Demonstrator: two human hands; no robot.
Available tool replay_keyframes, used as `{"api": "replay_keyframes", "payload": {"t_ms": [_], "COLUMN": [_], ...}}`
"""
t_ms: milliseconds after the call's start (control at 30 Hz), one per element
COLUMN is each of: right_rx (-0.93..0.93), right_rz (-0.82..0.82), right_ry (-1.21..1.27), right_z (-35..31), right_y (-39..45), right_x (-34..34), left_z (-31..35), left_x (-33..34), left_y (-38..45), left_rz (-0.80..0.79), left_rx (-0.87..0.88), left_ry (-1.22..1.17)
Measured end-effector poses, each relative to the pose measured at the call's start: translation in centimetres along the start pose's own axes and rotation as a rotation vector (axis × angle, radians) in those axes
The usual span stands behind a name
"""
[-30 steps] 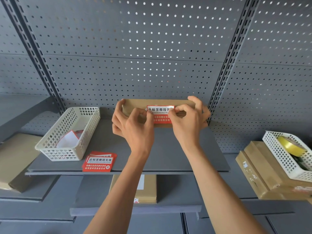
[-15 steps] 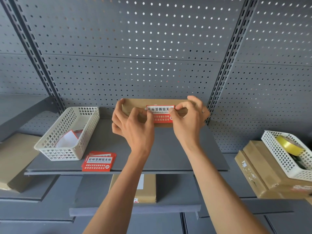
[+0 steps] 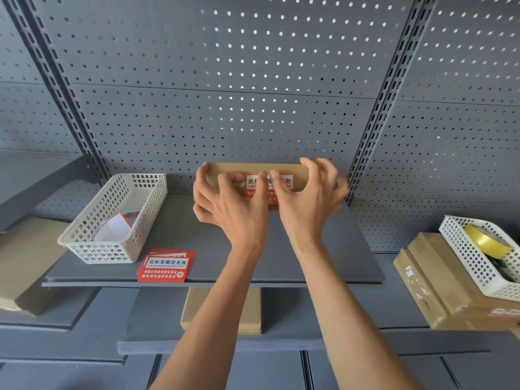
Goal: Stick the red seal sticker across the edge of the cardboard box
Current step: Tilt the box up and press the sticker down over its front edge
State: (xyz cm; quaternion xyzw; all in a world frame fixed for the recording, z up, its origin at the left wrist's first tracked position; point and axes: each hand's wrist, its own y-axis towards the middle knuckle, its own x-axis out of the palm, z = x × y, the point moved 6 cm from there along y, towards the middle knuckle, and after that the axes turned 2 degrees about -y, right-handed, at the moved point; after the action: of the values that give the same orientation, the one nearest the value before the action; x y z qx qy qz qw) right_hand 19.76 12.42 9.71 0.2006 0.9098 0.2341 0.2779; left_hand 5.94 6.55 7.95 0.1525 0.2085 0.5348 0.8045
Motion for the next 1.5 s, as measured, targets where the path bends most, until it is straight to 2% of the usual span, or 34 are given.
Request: {"api": "replay_keyframes", "payload": {"t_ms": [267,700,1033,1500], "right_rx": [-0.001,0.062,0.101,0.008], "right_rz": [0.05,0.051,0.032,-0.009], "right_ry": [-0.036,0.099,0.14,0.053], "right_z": [0.0,0.6,0.8,0.5], "right_y": [-0.1,0.3,0.4,-0.1], "right_x": [0.5,0.6,0.2,0.7], "left_z": [-0.3,-0.3,-0.6,-0.4], "left_x": [0.5,0.1,-0.5,0.0], "left_y": [0.2,0.6,0.9,0.8], "left_rz": [0.055,0.08,0.035,-0.068], "left_rx": [0.0,-0.022,-0.001,0.045], "left_ry": [-0.001,-0.028,-0.024,0.053]}}
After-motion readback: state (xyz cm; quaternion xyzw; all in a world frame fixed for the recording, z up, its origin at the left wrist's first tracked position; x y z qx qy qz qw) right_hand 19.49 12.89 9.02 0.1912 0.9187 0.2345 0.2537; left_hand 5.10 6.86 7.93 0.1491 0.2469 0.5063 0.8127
